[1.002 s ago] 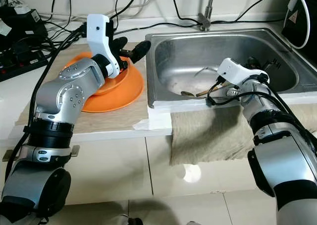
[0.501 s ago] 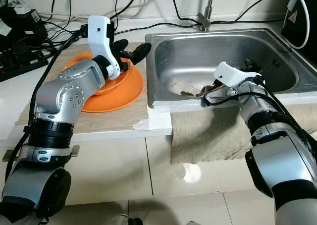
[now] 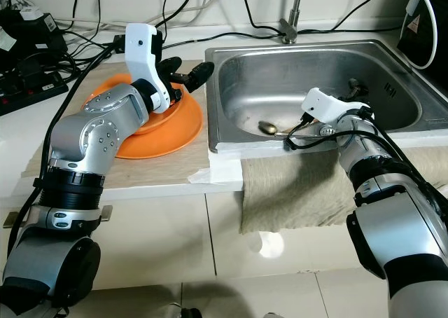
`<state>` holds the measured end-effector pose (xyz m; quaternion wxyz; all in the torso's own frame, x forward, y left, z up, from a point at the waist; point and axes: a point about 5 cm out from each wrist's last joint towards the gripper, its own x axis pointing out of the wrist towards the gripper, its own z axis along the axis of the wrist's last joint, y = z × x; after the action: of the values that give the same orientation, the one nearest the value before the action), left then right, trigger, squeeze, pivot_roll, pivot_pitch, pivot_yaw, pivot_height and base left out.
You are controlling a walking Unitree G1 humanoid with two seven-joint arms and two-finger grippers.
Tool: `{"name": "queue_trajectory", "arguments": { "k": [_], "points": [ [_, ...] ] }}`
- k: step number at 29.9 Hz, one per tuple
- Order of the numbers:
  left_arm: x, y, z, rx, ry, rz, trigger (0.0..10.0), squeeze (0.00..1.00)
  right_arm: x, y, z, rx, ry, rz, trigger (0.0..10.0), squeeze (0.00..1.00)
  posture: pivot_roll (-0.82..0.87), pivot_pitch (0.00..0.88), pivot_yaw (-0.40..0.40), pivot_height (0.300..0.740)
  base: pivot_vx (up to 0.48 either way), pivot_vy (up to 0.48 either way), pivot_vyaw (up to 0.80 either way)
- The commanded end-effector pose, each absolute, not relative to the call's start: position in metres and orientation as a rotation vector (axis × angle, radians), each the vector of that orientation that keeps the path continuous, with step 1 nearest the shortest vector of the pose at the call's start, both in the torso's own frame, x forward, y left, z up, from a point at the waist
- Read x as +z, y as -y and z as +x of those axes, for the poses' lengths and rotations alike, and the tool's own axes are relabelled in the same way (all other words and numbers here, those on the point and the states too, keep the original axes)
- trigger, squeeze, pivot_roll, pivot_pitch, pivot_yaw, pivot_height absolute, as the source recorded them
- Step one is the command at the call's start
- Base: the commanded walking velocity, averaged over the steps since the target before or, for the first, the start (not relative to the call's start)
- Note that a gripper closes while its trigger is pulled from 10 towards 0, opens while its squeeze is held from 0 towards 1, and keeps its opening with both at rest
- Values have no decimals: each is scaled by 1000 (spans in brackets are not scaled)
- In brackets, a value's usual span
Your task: Kitchen organization
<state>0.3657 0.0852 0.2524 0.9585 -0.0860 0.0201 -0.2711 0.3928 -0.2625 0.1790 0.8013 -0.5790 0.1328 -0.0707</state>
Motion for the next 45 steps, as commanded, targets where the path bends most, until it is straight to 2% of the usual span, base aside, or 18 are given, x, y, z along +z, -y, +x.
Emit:
{"name": "queue_trajectory", "arguments": {
  "k": [1,2,3,4,5,6,7,13,20,27,45],
  "points": [
    [259,-86,365,-547,-14,-145,10000,0,181,259,395,-169,-255,-1145,10000,1000,-22,0,71,740,0,0,0],
    [258,-86,365,-535,6,-114,10000,0,187,253,398,-201,-203,-878,10000,271,-20,0,69,740,0,0,0],
    [258,-86,365,-535,6,-114,10000,0,187,253,398,-201,-203,-878,10000,271,-20,0,69,740,0,0,0],
    [257,-86,365,-529,10,-112,10000,0,189,249,399,-204,-176,-756,10000,0,-20,0,69,740,0,0,0],
    [256,-86,365,-521,16,-113,10000,0,192,244,401,-201,-142,-626,10000,0,-20,0,69,740,0,0,0],
    [255,-86,364,-504,41,-112,10000,0,199,233,404,-195,-45,-389,10000,0,-20,0,69,740,0,0,0],
    [255,-86,364,-504,41,-112,10000,0,199,233,404,-195,-45,-389,10000,0,-20,0,69,740,0,0,0],
    [253,-87,360,-458,95,-154,10000,0,219,201,396,-199,263,94,10000,0,-15,0,67,740,0,0,0],
    [246,-84,354,-415,128,-165,10000,0,227,174,377,-137,424,139,10000,0,-17,0,71,740,0,0,0],
    [243,-84,351,-368,141,-196,10000,0,211,169,371,-109,384,161,10000,0,-13,0,71,740,0,0,0],
    [241,-83,352,-306,133,-182,10000,0,204,157,365,-52,311,86,10000,0,-2,0,62,740,15,-436,452]
  ]
}}
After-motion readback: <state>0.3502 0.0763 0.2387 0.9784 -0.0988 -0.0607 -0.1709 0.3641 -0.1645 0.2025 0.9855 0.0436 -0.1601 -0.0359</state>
